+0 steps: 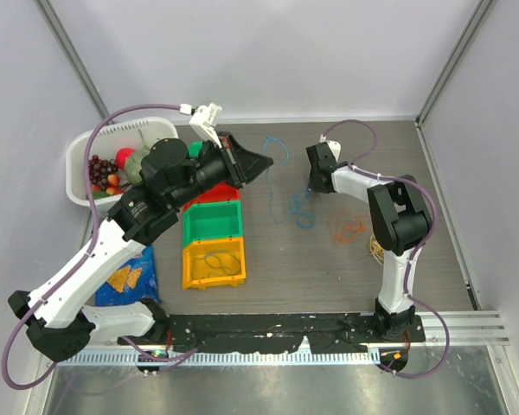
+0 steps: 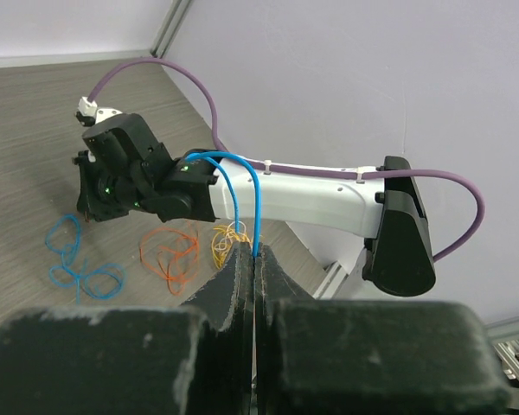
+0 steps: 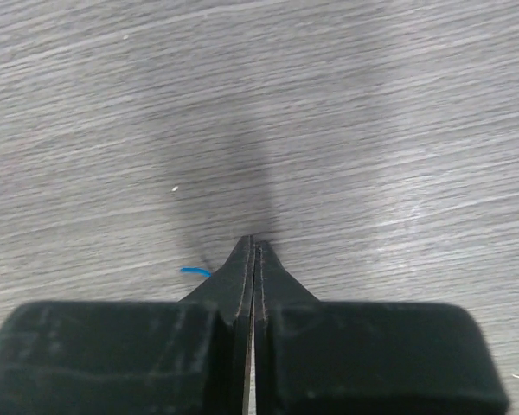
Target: Untangle the cables
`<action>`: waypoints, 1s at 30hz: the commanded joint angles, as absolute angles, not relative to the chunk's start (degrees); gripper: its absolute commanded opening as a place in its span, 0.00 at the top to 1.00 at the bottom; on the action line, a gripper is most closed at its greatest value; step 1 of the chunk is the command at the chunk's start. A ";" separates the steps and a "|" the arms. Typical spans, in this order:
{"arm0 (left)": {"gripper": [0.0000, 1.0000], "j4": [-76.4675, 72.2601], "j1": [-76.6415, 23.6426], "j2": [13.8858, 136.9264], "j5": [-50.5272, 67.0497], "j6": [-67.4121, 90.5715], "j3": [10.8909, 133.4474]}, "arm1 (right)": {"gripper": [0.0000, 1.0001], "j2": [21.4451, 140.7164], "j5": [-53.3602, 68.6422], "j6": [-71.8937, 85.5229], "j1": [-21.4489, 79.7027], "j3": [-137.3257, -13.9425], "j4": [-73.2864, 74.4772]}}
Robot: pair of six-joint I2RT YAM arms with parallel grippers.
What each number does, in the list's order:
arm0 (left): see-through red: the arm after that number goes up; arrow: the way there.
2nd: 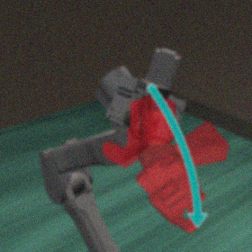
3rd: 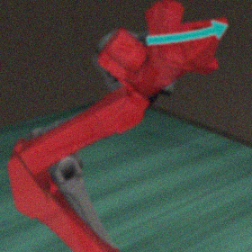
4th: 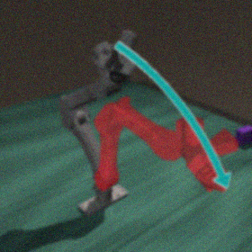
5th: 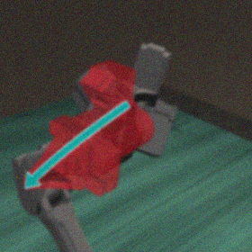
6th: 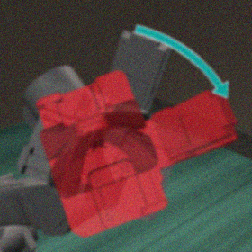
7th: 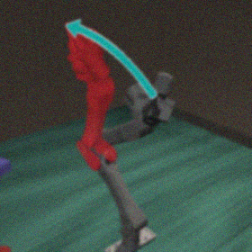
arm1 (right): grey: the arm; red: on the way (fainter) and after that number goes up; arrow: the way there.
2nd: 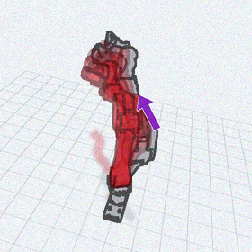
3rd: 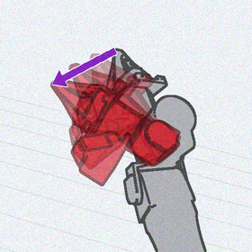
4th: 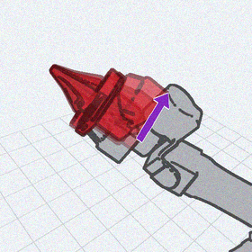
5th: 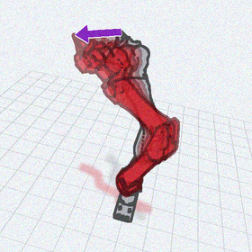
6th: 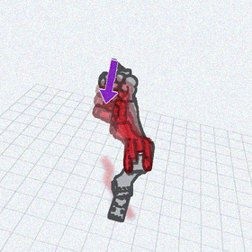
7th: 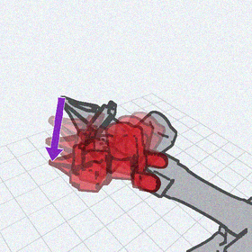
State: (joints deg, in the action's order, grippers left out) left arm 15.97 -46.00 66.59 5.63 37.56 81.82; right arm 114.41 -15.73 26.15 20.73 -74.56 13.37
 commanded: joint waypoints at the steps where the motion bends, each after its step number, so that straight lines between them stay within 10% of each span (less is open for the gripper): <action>1: 1.00 14.06 -45.79 63.64 4.84 37.18 81.91 | 0.99 115.76 -23.62 24.35 20.74 -75.06 21.18; 6: 1.00 14.94 -45.44 62.31 3.43 36.04 82.35 | 0.99 105.94 -21.03 26.36 19.34 -72.78 21.28; 8: 1.00 14.59 -45.44 62.58 4.12 36.73 81.83 | 0.72 98.24 -8.00 31.78 18.37 -65.09 14.64; 12: 1.00 14.15 -45.44 62.84 4.92 37.53 81.30 | 0.59 92.82 2.86 39.96 18.46 -57.59 5.92; 30: 1.00 13.27 -45.44 63.02 5.71 39.11 80.16 | 0.62 103.53 3.69 54.93 21.09 -60.47 0.35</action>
